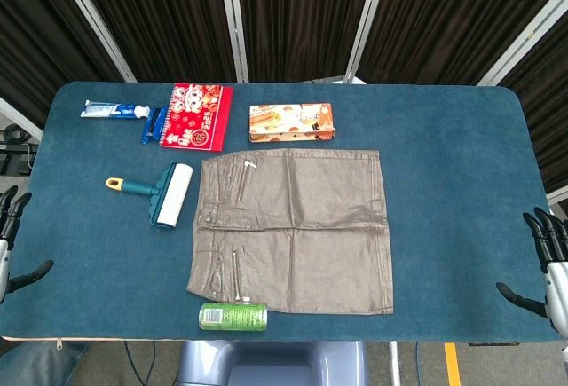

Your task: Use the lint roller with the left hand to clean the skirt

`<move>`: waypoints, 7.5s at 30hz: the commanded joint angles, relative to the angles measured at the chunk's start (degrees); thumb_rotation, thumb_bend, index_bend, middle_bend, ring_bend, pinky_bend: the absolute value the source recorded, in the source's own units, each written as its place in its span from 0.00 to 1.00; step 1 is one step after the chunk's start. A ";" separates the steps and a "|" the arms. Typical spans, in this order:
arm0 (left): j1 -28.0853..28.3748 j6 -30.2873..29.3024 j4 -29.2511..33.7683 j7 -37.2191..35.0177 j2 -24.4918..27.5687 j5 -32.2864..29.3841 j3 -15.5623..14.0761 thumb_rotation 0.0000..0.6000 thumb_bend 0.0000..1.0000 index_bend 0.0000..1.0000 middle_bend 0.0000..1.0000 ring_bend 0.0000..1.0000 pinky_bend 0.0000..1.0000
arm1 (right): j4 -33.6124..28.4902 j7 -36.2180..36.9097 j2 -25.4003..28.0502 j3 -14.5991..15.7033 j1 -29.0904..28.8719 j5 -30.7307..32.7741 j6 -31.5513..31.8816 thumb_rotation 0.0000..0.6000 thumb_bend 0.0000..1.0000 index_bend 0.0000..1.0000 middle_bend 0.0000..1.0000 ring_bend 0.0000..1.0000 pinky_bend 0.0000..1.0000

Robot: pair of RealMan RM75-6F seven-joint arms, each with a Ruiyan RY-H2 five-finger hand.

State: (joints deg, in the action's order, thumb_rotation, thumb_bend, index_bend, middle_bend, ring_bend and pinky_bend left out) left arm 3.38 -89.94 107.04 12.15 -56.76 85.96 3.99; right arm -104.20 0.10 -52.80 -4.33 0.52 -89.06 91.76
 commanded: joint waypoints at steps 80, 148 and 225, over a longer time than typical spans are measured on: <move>33.20 39.47 -73.19 -21.25 -45.71 -8.89 3.97 1.00 0.75 0.52 0.41 0.31 0.37 | 2.00 -4.90 -1.99 -3.67 -5.64 16.15 -11.26 1.00 0.00 0.00 0.00 0.00 0.00; 61.19 49.15 -30.89 44.49 -37.14 -21.40 -1.24 1.00 0.82 0.60 0.46 0.36 0.42 | 6.70 2.43 -0.32 -6.07 -6.99 24.44 -17.59 1.00 0.00 0.00 0.00 0.00 0.00; 64.40 46.10 -27.67 55.29 -33.83 -25.85 -8.30 1.00 0.82 0.61 0.46 0.36 0.42 | 5.59 2.77 0.46 -6.02 -6.30 23.85 -16.38 1.00 0.00 0.00 0.00 0.00 0.00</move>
State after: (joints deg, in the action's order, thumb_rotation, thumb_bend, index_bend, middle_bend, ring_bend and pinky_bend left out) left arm 68.31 -43.55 79.88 68.14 -91.50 59.85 -3.64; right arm -98.62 2.86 -52.34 -10.35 -5.78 -65.20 75.37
